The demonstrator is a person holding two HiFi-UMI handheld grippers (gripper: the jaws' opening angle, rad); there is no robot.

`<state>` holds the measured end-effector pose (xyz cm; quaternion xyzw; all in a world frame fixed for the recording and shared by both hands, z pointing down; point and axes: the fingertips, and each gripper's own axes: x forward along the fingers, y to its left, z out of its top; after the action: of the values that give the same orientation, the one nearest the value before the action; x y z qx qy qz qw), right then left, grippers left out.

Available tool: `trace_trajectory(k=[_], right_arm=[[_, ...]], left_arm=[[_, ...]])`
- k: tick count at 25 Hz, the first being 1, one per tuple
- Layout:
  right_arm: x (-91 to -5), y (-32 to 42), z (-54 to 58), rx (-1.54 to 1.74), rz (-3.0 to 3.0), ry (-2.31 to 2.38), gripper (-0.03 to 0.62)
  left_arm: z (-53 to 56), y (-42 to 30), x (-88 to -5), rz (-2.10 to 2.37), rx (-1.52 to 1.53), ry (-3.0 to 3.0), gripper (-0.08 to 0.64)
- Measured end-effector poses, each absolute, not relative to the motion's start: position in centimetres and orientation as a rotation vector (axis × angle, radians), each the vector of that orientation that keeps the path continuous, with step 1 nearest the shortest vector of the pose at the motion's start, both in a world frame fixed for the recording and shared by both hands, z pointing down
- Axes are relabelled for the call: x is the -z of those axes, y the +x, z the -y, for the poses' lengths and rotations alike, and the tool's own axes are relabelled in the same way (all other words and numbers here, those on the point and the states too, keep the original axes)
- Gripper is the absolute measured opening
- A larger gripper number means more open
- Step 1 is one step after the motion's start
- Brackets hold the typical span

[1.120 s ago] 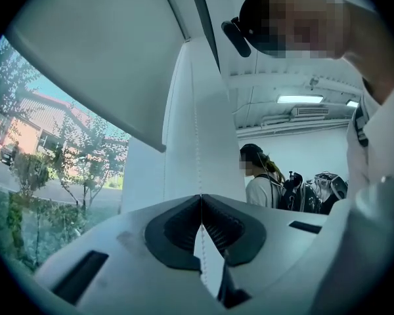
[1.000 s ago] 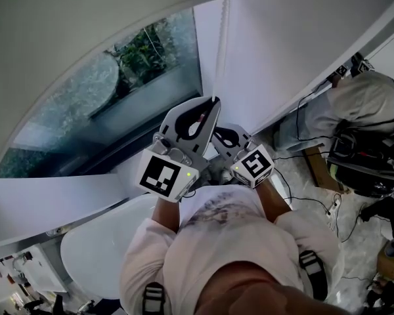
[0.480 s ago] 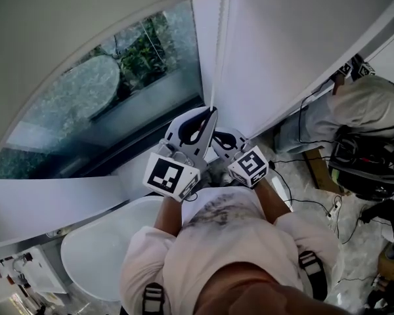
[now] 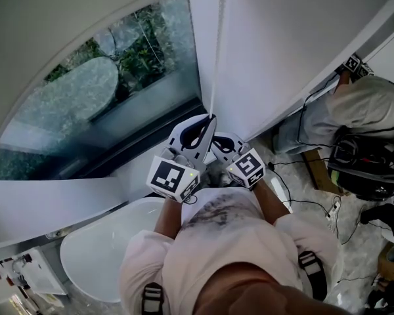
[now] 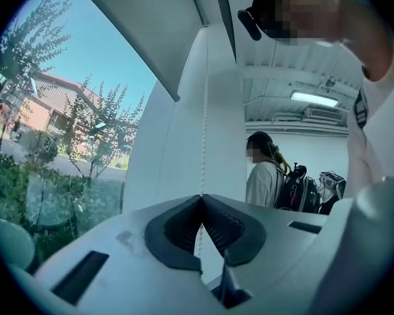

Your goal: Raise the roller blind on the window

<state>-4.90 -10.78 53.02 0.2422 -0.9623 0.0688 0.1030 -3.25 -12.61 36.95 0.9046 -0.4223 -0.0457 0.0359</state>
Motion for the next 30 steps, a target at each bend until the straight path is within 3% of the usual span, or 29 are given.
trace_trajectory(k=[30], right_arm=[[-61.6,-4.0,9.0,-0.351,2.681,0.674,0.061]], left_arm=[[12.0,-2.9,-45.8,1.217,0.021,2.662,0.008]])
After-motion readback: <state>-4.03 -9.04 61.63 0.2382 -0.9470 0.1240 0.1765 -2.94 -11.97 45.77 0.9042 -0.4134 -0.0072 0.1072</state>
